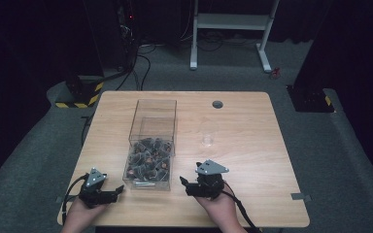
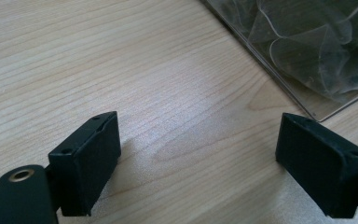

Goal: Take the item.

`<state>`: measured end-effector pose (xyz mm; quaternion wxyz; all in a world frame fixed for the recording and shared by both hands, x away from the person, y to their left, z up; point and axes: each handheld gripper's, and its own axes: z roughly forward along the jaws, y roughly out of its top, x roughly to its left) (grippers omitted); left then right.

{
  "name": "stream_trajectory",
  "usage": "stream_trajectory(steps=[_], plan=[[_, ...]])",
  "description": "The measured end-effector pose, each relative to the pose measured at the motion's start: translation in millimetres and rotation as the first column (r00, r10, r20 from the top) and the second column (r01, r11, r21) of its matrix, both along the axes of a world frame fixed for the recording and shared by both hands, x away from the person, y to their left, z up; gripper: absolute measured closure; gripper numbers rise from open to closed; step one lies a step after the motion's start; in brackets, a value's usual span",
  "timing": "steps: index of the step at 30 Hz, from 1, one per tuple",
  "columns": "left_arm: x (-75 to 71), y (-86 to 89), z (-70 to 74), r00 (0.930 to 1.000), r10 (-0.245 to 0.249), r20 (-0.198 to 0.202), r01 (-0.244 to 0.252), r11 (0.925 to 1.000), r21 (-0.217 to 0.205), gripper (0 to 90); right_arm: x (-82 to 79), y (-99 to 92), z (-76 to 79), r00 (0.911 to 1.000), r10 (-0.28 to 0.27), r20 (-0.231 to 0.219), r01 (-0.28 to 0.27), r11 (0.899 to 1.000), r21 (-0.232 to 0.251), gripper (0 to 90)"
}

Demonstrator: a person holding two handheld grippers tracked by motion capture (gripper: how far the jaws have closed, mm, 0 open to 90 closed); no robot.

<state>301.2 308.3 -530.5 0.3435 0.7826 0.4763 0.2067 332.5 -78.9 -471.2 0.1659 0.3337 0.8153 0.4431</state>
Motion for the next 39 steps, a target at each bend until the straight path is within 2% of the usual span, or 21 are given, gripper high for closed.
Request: stream_trajectory(steps=[17, 25, 39], plan=[[0.0, 0.0, 0.0, 1.0, 0.0, 0.0, 0.0, 1.0, 0.0, 14.3, -6.1, 21.9, 21.9, 0.9967, 0.078, 0.021, -0.079, 0.996, 0.04, 25.0], [0.0, 0.0, 0.0, 1.0, 0.0, 0.0, 0.0, 1.0, -0.001, 14.3, -8.2, 34.0, 26.6, 0.9942, 0.103, 0.032, -0.104, 0.993, 0.052, 25.2], [0.1, 0.2, 0.0, 1.0, -0.001, 0.0, 0.001, 1.0, -0.001, 14.2, -8.6, 58.7, 33.9, 0.9854, 0.163, 0.05, -0.165, 0.986, 0.038, 28.9]])
